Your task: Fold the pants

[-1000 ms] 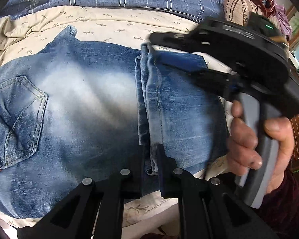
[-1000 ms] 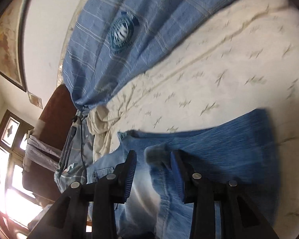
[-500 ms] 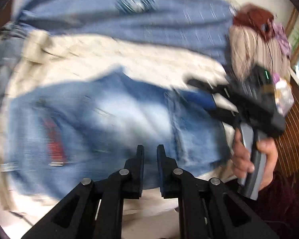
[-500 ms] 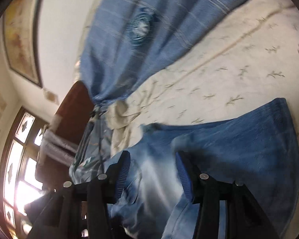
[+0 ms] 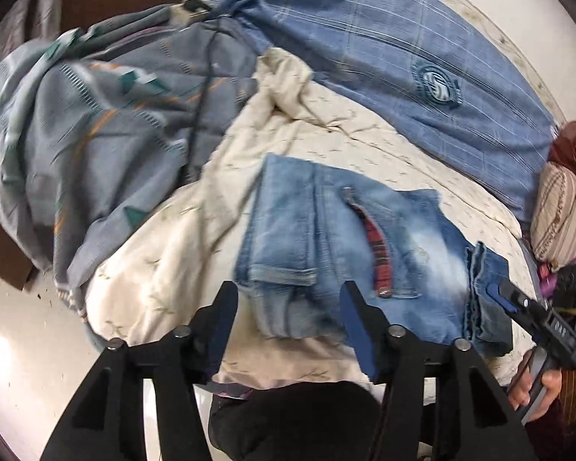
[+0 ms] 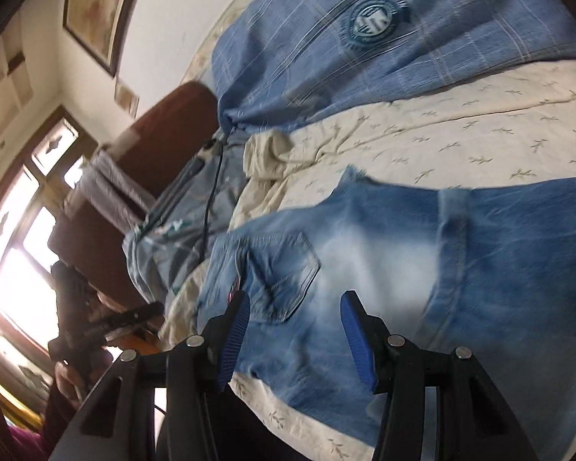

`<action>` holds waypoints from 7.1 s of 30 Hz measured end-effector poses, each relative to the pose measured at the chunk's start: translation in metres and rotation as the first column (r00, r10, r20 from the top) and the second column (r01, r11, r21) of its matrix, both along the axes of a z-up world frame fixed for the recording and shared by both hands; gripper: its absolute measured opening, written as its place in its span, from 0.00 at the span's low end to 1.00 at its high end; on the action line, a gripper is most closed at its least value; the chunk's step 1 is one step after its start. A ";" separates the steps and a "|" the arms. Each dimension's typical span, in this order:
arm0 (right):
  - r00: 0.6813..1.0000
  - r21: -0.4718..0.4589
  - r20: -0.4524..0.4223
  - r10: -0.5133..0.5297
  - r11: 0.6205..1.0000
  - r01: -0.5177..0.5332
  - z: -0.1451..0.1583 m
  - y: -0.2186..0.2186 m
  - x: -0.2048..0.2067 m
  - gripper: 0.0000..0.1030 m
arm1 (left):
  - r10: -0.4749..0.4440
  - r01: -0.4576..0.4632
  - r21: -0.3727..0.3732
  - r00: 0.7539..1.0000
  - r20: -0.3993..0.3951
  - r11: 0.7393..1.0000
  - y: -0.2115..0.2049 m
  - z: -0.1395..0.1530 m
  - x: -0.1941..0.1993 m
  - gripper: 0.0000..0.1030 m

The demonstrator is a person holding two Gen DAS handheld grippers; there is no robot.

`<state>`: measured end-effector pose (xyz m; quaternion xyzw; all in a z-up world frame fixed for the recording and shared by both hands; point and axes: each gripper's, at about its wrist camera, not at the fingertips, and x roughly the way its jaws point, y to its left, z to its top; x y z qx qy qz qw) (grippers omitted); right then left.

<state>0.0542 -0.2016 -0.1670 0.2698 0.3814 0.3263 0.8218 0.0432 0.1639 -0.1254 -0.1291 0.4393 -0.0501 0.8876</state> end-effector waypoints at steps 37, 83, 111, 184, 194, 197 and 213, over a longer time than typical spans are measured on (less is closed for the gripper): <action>0.996 -0.264 0.042 0.081 0.962 -0.067 -0.012 0.055 -0.005 0.52 | -0.026 0.000 -0.175 0.989 -0.147 0.985 0.004 -0.065 0.055 0.48; 0.917 -0.039 -0.013 -0.398 0.917 0.398 -0.009 -0.086 0.001 0.51 | -0.316 0.308 0.070 0.932 0.176 0.949 -0.145 0.082 0.022 0.20; 0.945 0.476 -0.297 -0.136 0.837 0.270 -0.053 -0.145 0.019 0.66 | -0.638 0.631 0.142 0.770 0.006 0.763 -0.317 0.029 0.004 0.18; 0.847 0.115 -0.329 -0.418 0.872 0.475 -0.080 -0.158 0.049 0.23 | -0.525 0.525 0.273 0.847 -0.079 0.806 -0.334 -0.037 0.121 0.51; 0.904 0.132 -0.208 -0.374 0.905 0.405 -0.048 -0.156 0.008 0.24 | -0.513 0.507 0.176 0.858 -0.014 0.844 -0.295 -0.002 0.077 0.51; 0.926 0.126 -0.165 -0.340 0.924 0.362 -0.036 -0.148 -0.012 0.24 | -0.542 0.527 0.213 0.840 0.016 0.823 -0.285 0.003 0.046 0.51; 0.926 -0.096 -0.197 -0.321 0.947 0.308 -0.057 -0.115 -0.049 0.24 | -0.563 0.568 0.234 0.821 -0.093 0.789 -0.270 -0.047 -0.001 0.53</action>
